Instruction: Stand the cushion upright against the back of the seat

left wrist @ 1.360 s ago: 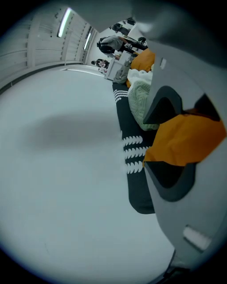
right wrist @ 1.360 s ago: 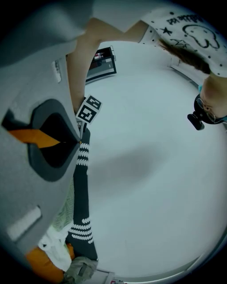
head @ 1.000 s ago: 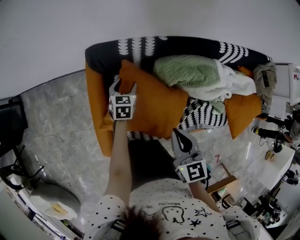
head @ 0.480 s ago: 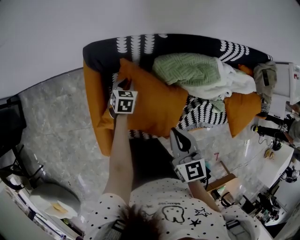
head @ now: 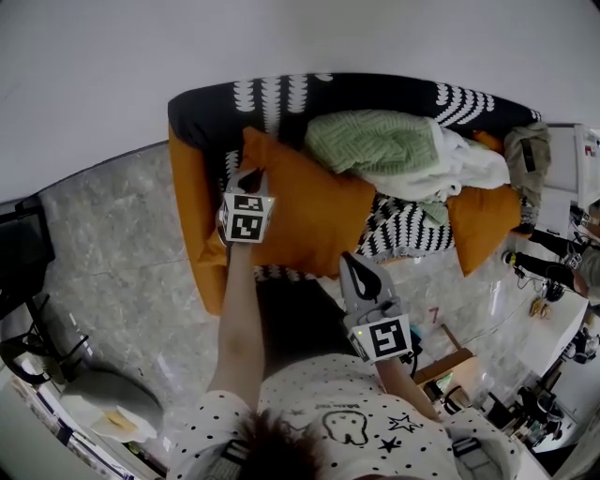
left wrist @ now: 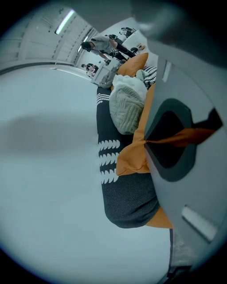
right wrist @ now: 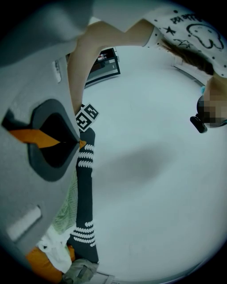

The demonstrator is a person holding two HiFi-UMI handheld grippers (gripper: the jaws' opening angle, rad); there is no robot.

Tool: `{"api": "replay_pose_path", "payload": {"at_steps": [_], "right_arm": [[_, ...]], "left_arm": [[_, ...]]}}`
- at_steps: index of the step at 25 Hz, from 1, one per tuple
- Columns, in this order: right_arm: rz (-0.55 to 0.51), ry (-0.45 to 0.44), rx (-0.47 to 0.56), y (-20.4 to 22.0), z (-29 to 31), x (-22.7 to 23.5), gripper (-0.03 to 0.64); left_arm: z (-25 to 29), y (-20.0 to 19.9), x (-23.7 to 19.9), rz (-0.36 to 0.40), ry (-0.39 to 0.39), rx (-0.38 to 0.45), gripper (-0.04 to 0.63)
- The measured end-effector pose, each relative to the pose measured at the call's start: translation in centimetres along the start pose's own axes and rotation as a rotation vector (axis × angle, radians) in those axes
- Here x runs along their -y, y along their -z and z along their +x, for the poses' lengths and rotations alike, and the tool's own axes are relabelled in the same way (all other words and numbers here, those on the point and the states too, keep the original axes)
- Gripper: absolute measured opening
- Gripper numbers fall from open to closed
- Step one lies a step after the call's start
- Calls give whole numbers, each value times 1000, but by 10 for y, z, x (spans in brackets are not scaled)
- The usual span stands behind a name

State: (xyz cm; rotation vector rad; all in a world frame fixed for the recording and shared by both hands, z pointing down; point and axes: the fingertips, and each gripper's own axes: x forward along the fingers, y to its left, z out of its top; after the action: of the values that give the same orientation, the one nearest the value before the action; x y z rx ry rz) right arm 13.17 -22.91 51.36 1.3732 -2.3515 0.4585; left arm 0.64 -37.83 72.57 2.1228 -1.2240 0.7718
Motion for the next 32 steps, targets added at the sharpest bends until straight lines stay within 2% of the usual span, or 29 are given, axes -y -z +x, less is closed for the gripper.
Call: {"api": "replay_pose_path", "payload": {"at_steps": [9,17,22,32], "right_arm": [[-11,0,34,-13,0,-1,-5],[-14,0,53,-17,-5,-3,-5],[-22,3,83,-27,-9,-4,-5],[-25,55,125,-43,-21,10,-5]], "left_arm": [[-29,-14,13,94,41,31,12],[-51,-54,12,190,37,107,11],[-62,-86,19,293,60,160,11],[-79,-163,34,531,50,255,11]]}}
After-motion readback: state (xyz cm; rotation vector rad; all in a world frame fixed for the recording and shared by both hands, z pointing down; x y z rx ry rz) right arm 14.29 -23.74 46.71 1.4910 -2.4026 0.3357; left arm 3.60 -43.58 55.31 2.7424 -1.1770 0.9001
